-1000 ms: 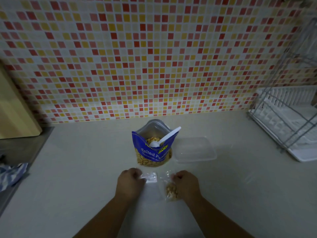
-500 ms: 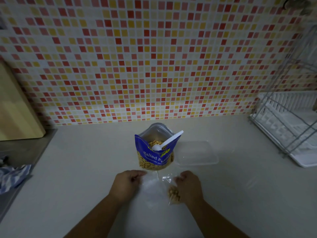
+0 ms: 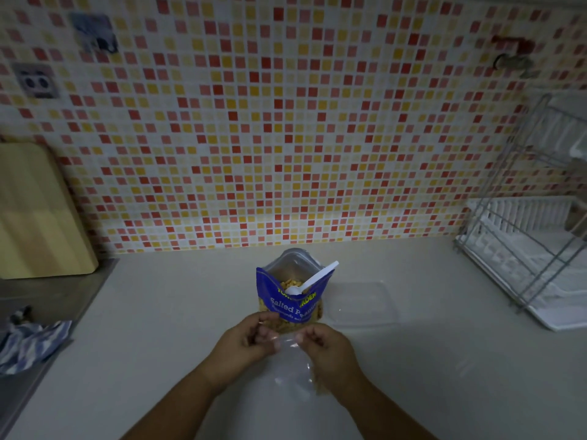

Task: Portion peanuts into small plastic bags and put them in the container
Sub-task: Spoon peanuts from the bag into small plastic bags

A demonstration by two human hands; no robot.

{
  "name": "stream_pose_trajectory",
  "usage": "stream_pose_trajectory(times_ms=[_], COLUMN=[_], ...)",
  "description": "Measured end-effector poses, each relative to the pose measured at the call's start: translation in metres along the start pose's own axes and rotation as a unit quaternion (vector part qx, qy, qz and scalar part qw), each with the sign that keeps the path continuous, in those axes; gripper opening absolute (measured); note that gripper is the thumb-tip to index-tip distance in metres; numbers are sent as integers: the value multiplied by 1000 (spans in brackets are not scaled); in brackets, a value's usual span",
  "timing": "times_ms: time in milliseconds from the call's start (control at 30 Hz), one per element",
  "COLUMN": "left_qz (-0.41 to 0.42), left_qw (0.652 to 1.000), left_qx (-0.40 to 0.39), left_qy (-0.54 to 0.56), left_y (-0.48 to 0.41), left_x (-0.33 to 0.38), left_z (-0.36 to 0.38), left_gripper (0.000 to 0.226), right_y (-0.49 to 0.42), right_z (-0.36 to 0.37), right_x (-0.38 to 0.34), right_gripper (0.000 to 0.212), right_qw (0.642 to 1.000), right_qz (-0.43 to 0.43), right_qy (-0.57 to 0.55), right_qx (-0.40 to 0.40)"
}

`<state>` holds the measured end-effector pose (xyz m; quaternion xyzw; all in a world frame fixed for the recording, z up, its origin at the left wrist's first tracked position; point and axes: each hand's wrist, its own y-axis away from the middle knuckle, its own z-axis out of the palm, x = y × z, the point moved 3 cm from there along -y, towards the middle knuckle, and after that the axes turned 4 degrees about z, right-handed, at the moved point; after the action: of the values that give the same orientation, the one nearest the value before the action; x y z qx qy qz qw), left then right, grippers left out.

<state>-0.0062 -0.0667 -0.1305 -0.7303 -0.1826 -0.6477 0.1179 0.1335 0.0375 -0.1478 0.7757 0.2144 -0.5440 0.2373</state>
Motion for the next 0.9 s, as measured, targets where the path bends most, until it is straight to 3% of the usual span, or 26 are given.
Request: stream_pose_trajectory(times_ms=[133,233,367,500,667,833,900], left_qz=[-32,-13,52,143,201,179,169], left_qw=[997,1000,991,952,917,950,947], left_qx=[-67,22,105,154,114,11,-2], left_qy=[32,10,-58,-223,-325,-255,-273], left_y=[3,-3,-12,-17,-23,-26,-26], left_x=[21,36,67,96,109,116,121], left_z=[13,12,10,11,18,16,14], left_gripper=[24,2,22,37,31,63,66], right_y=[6,7,5,3,-6,-16,-17], right_z=[-6,-11,-22,-30,-33,-41,-43], right_x=[-23,-42,-75,-103,-115,-120,-122], right_gripper=[28,23,13,5,16,13,11], right_qw=[998,994,988,993,999,999,999], right_qz=[-9,-23,-10,14,16,0,-10], right_qy=[-65,-102,-147,-112,-39,-1,-9], right_qx=[5,23,51,16,22,40,36])
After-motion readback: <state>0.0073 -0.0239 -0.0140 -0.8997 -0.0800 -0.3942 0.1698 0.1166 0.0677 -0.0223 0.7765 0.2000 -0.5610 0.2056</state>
